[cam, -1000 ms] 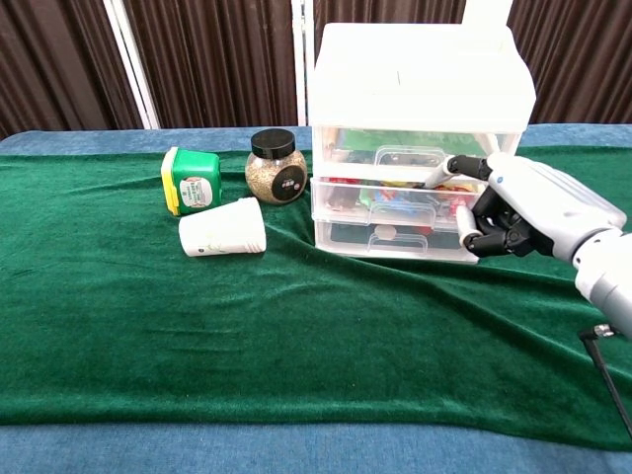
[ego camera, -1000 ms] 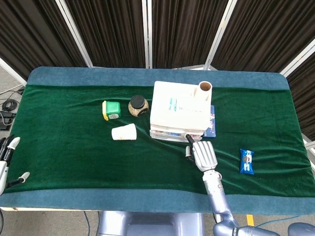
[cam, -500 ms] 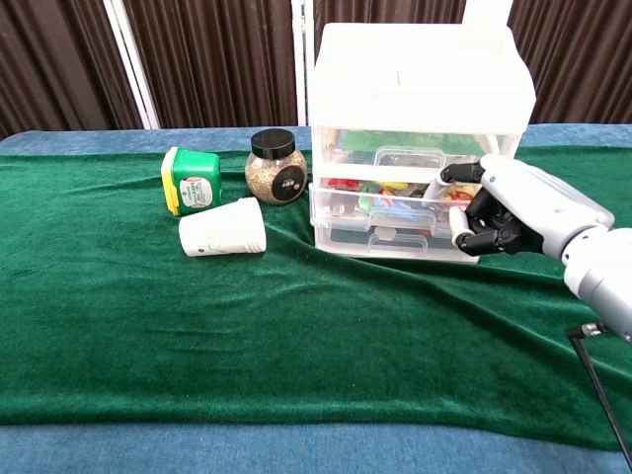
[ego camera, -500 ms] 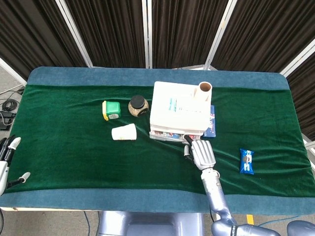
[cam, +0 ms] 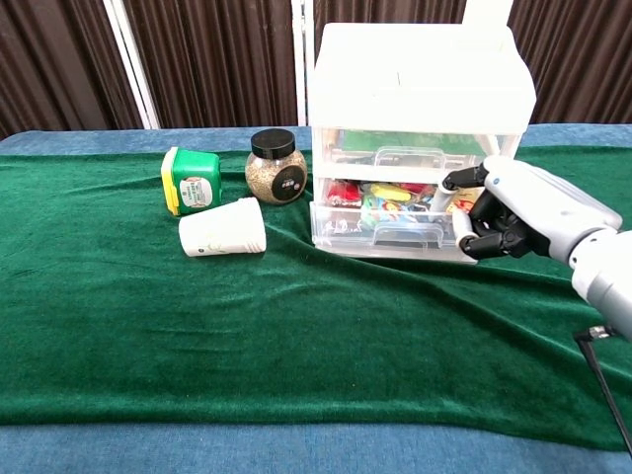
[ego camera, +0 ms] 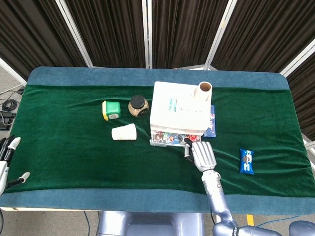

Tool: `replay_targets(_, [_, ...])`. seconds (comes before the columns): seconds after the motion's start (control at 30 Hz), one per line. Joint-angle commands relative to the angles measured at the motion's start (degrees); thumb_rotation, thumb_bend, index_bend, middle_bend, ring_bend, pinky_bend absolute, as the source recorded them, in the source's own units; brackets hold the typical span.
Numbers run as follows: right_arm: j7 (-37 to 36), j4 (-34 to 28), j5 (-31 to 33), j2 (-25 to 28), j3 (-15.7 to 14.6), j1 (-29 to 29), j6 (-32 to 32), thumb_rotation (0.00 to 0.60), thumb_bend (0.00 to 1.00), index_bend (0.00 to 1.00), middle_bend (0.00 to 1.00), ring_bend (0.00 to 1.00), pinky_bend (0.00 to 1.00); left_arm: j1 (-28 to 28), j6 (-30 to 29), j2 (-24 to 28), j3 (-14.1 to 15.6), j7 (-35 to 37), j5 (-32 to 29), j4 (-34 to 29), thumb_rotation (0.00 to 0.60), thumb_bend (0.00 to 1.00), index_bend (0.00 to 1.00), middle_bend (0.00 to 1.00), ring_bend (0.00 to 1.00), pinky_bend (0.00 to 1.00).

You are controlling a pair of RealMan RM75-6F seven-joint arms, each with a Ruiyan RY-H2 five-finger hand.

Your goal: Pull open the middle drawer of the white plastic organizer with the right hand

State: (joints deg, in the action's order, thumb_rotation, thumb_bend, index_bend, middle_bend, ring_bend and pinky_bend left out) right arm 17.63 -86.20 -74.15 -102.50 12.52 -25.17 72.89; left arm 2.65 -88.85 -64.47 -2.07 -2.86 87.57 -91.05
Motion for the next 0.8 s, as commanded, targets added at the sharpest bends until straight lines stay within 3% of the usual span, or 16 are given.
replay_targets(0.03, [0.09, -0.62, -0.47, 0.35, -0.50, 0.28, 0.52, 0.600, 0.65, 0.50, 0.95, 0.99, 0.86, 0.01, 0.05, -0.02, 0.00, -0.02, -0.03, 0.02, 0.600, 0.07, 0.00, 0.00, 0.00, 0.00])
replay_targets(0.8, [-0.32, -4.71, -3.15, 3.17, -4.29, 2.91, 3.28, 0.600, 0.66, 0.53, 0.96, 1.00, 0.86, -0.06, -0.09, 0.05, -0.05, -0.30, -0.09, -0.36, 0.600, 0.07, 0.00, 0.00, 0.00, 0.00])
